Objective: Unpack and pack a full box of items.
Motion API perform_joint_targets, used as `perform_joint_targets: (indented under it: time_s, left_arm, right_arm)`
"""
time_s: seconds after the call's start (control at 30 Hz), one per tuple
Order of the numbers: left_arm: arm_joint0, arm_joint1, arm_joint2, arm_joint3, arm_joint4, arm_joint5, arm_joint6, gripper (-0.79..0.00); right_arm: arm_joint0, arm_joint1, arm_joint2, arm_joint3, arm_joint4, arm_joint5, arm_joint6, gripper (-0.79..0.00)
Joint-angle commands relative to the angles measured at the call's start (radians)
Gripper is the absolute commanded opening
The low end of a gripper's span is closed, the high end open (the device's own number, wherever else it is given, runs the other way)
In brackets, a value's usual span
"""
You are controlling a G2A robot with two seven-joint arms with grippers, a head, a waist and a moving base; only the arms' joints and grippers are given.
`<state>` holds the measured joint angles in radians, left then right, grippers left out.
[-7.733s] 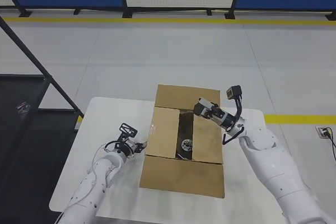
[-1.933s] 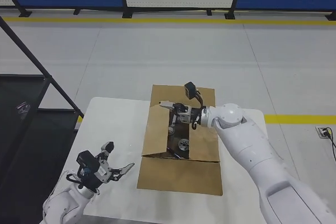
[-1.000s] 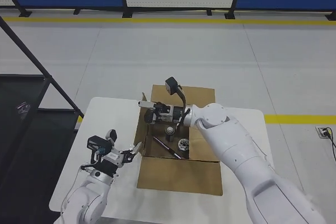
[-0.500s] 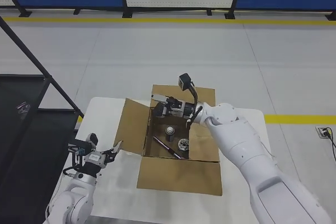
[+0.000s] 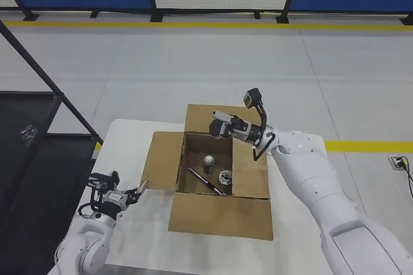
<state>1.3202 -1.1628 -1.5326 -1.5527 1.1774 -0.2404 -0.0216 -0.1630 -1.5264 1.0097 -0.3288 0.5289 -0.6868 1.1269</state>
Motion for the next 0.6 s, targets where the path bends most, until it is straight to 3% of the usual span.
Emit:
perform_joint_targets:
  time_s: [0.0,0.27,0.57]
  left_arm:
    - [-0.007,0.001,0.001,0.010,0.005,-0.003,-0.026,0.000]
    - [-0.010,0.003,-0.003,-0.011,0.014,-0.019,-0.035,0.000]
    - [0.051,0.009,-0.051,-0.226,0.068,0.009,0.002,0.000]
  right_arm:
    - [-0.013,0.012,0.011,-0.017,-0.009,-0.007,-0.001,0.000]
    - [-0.071,0.057,0.045,-0.100,-0.067,-0.006,-0.009,0.000]
    - [-0.084,0.070,0.053,-0.121,-0.098,0.036,-0.041,0.000]
